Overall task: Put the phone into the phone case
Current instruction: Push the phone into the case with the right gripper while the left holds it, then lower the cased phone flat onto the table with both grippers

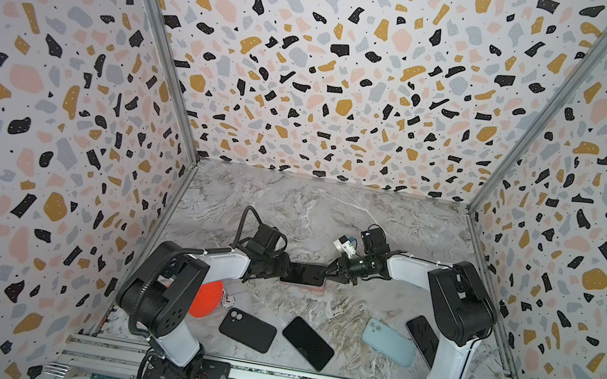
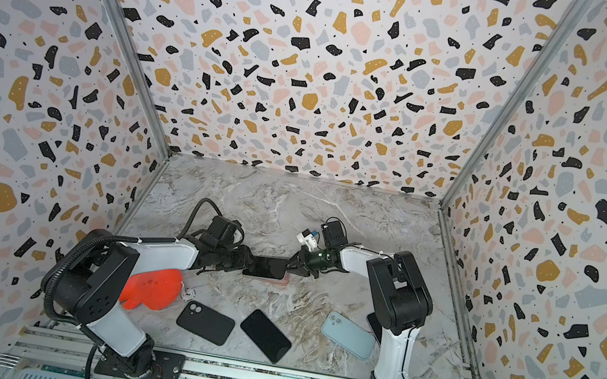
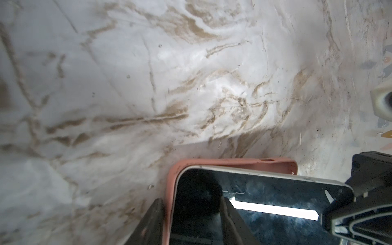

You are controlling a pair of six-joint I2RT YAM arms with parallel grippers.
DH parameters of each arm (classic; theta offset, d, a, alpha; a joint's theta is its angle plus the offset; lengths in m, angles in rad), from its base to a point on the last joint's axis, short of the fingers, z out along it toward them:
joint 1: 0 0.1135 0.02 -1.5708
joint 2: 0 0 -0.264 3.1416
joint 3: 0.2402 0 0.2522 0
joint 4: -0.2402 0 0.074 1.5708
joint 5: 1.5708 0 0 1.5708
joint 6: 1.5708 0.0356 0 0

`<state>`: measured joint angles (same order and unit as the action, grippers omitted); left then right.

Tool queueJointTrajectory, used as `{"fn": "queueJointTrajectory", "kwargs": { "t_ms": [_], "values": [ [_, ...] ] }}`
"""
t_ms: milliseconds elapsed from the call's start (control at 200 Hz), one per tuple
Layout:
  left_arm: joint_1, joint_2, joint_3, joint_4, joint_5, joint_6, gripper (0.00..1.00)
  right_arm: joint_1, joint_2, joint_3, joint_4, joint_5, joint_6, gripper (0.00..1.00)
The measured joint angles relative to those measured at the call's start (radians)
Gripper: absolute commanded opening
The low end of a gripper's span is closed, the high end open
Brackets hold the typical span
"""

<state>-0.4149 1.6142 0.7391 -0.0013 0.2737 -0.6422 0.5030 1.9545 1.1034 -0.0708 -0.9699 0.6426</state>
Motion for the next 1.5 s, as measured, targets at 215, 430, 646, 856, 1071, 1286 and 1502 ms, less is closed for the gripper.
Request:
{"fn": "queueJointTrajectory", "kwargs": {
  "t_ms": [215, 430, 646, 856, 1071, 1286, 1502],
  "values": [
    [0.002, 0.0, -0.009, 0.015, 0.003, -0.006, 0.43, 0.004, 0.001, 0.0, 0.003, 0.009, 0.006, 0.0],
    [0.005, 0.0, -0.017, 0.032, 0.006, -0.02, 0.42, 0.007, 0.001, 0.0, 0.005, 0.019, 0.01, 0.0],
    [0.009, 0.0, -0.026, 0.048, 0.006, -0.032, 0.42, 0.01, 0.012, 0.0, 0.021, 0.021, 0.018, 0.0],
    [0.011, -0.002, -0.032, 0.057, 0.006, -0.032, 0.41, 0.012, 0.014, 0.0, 0.022, 0.035, 0.017, 0.11],
    [0.011, -0.002, -0.038, 0.073, 0.006, -0.032, 0.4, 0.047, 0.014, -0.002, -0.036, 0.172, -0.003, 0.28],
    [0.01, 0.003, -0.043, 0.093, 0.008, -0.033, 0.4, 0.073, -0.012, 0.0, -0.054, 0.254, -0.02, 0.41],
    [0.005, 0.015, -0.048, 0.123, 0.023, -0.036, 0.39, 0.083, -0.051, 0.005, -0.111, 0.332, -0.043, 0.47]
  ]
}}
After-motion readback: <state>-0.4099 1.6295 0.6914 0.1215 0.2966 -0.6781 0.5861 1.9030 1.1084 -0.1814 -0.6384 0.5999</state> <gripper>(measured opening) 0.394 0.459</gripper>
